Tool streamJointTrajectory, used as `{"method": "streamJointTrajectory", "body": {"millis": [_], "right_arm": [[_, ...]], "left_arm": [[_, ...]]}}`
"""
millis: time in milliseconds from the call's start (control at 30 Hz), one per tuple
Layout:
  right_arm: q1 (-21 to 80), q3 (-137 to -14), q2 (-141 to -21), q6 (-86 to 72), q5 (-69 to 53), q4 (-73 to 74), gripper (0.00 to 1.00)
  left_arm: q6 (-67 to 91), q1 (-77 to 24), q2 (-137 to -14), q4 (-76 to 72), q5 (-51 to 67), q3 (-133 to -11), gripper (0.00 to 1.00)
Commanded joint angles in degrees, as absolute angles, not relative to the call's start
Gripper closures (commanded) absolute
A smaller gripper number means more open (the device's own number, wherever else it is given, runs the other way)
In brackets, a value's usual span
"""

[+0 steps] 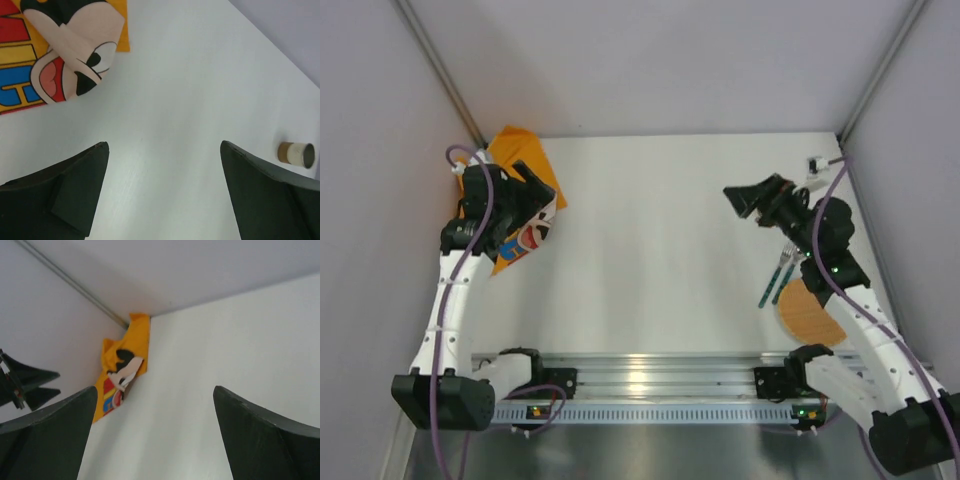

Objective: Set the dinner table for one person

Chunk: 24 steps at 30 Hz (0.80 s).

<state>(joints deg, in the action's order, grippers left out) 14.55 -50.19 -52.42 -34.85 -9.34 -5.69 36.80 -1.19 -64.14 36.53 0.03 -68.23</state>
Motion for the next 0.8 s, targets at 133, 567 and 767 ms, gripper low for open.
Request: {"method": "streamJointTrajectory", "body": {"millis": [133, 567, 767], "right_arm": [[18.9, -40.2, -45.9, -47.0, -20.1, 12.2, 0.0], [19.0, -46.7, -45.6, -37.7, -14.2, 33.2, 0.0], [19.0, -49.7, -49.5, -34.7, -12.4, 36.6, 0.0]], "left_arm": [[46.8, -0.9, -58.7, 20.4, 24.4, -61.1, 0.01], [33.1, -5.5, -97.3, 46.5, -7.6, -92.2, 0.02], [30.0, -6.7, -117.8, 50.1, -14.6, -110.3, 0.02]]}}
